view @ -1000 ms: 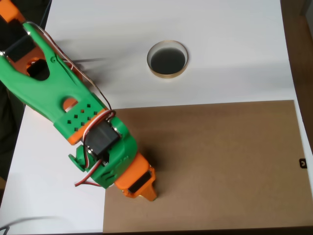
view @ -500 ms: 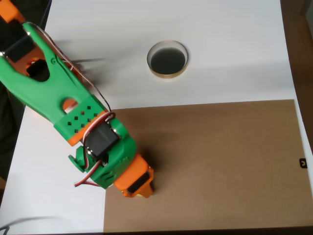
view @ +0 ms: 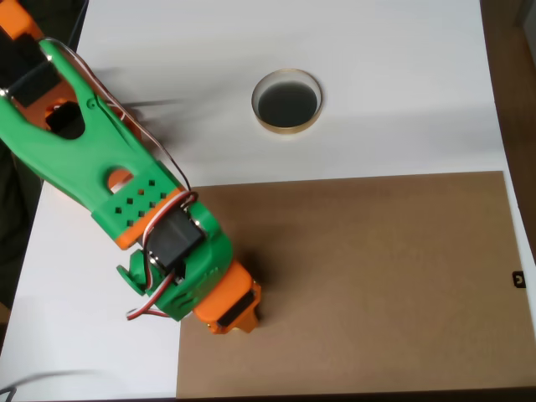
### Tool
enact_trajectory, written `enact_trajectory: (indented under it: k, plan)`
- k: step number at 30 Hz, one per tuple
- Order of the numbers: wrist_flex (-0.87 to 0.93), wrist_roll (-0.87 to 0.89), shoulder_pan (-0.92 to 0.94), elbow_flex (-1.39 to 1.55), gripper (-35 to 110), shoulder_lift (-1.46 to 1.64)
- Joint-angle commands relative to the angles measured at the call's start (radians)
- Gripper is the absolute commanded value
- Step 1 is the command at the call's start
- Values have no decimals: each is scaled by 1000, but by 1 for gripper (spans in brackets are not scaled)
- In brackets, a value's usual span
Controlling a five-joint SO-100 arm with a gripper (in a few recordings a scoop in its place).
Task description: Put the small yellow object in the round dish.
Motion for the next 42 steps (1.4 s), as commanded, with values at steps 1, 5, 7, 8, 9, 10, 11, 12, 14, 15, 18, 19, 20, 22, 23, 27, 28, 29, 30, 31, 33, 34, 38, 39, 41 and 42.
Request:
enact_trajectory:
  k: [1,5,7,8,9,10,11,12,14,15,18,19,20,22,23,27,28,29,30,31,33,34,38,39,41,42]
  plan:
    - [46,-32,-14,-94,0,114]
    - [87,-66,-26,-140,0,120]
    - [100,-84,-34,-149,0,130]
    - [109,-91,-38,-155,0,135]
    - [117,-98,-43,-160,0,140]
    - [123,-106,-49,-163,0,146]
    - [127,-112,-57,-164,0,150]
    - [133,-117,-66,-169,0,156]
    - [150,-124,-87,-178,0,166]
    - [158,-124,-101,-183,0,172]
    - [190,-121,-152,-193,0,201]
    - [206,-117,-172,-199,0,212]
    - [218,-114,-193,-204,0,224]
    - [241,-109,-236,-212,0,250]
    - [252,-107,-258,-215,0,261]
    - [288,-104,-330,-230,0,284]
    - [295,-104,-344,-230,0,287]
    - [302,-106,-359,-232,0,290]
    - [307,-109,-373,-230,0,295]
    - [311,-110,-388,-227,0,299]
    - [322,-115,-420,-221,0,313]
    - [328,-117,-437,-219,0,321]
    - [359,-118,-512,-224,0,341]
    - [367,-117,-529,-230,0,344]
    - [382,-117,-563,-238,0,351]
    - [393,-117,-580,-244,0,353]
